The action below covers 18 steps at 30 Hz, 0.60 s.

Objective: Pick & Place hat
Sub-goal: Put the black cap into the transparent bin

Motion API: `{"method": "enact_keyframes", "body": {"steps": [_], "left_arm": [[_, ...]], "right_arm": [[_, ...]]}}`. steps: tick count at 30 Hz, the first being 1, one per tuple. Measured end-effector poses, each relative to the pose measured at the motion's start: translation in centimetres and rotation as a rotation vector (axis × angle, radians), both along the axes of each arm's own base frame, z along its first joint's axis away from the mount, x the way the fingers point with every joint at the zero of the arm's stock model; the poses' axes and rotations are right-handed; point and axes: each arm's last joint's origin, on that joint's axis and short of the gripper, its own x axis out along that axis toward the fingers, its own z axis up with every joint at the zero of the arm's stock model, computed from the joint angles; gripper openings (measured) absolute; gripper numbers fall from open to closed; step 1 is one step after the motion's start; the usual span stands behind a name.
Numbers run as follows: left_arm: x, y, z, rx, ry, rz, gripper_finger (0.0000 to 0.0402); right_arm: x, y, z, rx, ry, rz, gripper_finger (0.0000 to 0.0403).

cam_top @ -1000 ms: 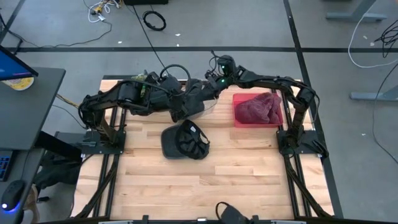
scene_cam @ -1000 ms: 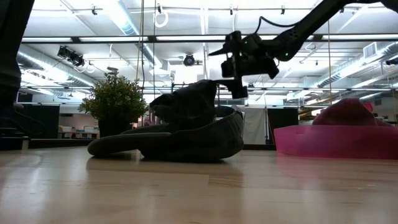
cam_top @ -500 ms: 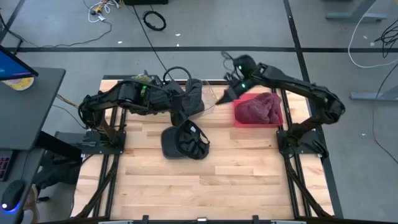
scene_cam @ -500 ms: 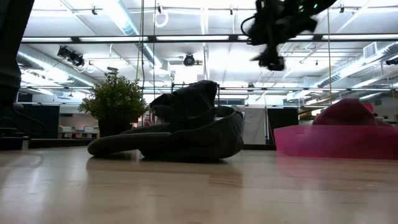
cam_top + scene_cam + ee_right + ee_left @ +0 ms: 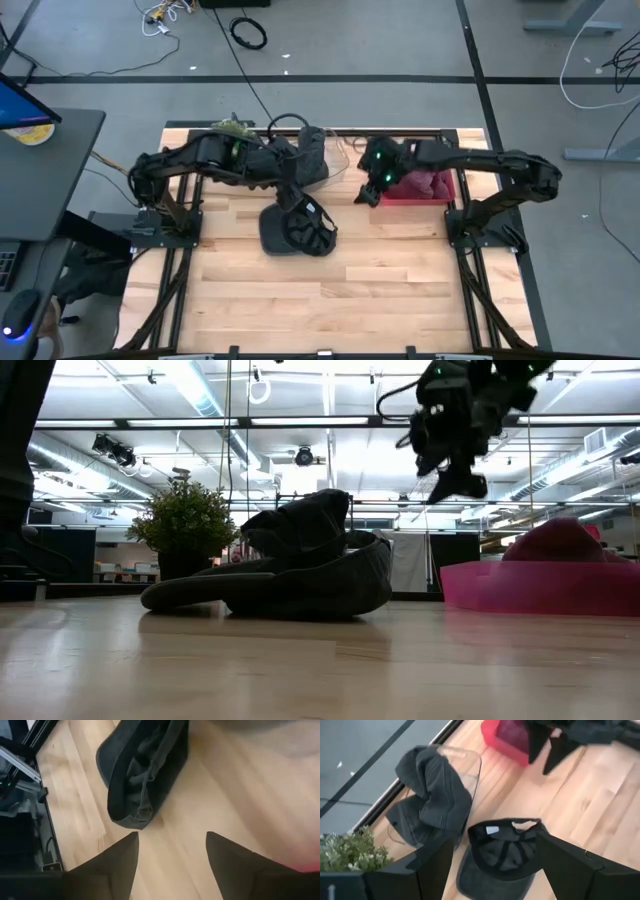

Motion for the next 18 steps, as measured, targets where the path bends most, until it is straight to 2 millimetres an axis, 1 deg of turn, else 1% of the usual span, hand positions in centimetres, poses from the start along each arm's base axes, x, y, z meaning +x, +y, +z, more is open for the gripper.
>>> {"method": "enact_keyframes", "body": {"steps": [3,8,11,14,18], "left_arm": [[0.4,-0.1,-1.1,-0.029,0.034,0.017,0.0287],[1.3,-0.3,-3.7,-0.094,0.112,0.034,0.0286],[2.0,-0.5,-5.2,-0.154,0.143,0.031,0.0286],[2.5,-0.8,-6.7,-0.227,0.172,0.018,0.0286],[3.0,-1.4,-8.6,-0.283,0.207,-0.007,0.0286]], "right_arm": [[0.2,0.7,-2.8,0.044,-0.029,-0.049,0.0220],[0.2,1.8,-6.0,0.074,-0.133,-0.127,0.0182],[-0.1,2.4,-7.3,0.074,-0.139,-0.131,0.0147],[-0.6,3.1,-8.3,0.076,-0.113,-0.112,0.0103],[-0.7,4.1,-8.7,0.077,-0.104,-0.059,0.0037]]}}
